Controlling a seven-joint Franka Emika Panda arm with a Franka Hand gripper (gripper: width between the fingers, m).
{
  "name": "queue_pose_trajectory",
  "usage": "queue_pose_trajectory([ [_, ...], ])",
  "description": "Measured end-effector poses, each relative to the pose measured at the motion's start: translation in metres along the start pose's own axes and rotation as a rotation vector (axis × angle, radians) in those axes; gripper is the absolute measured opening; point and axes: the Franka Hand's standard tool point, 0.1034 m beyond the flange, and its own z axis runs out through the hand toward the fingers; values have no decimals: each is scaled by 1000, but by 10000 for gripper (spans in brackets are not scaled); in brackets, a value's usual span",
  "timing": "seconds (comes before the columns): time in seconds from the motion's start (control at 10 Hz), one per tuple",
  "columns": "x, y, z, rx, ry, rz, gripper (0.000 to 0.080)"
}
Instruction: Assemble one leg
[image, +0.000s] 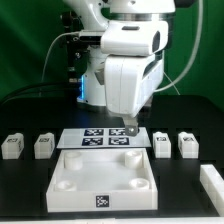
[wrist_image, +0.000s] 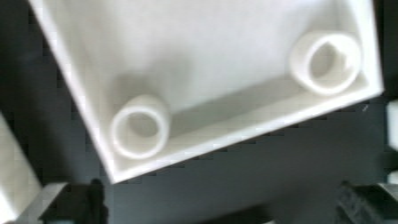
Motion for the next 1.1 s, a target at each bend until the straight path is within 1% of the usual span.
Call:
queue_pose_trajectory([
  [0.1,-11,-17,8,5,2,-54,650],
  [0.2,-20,-32,17,11,4,-40,650],
  [0.3,-28,-43,26,11,8,-35,650],
  [0.4,-35,-51,37,15,13,-24,650],
  [0.5,-38,-52,49,23,19,-13,650],
  [0.7,-41,-50,72,24,33,3,650],
  [0.9,-42,-48,86,33,40,10,650],
  [1.0,-42,-49,91,26,44,12,650],
  [1.1,-42,-50,93,31,44,13,650],
])
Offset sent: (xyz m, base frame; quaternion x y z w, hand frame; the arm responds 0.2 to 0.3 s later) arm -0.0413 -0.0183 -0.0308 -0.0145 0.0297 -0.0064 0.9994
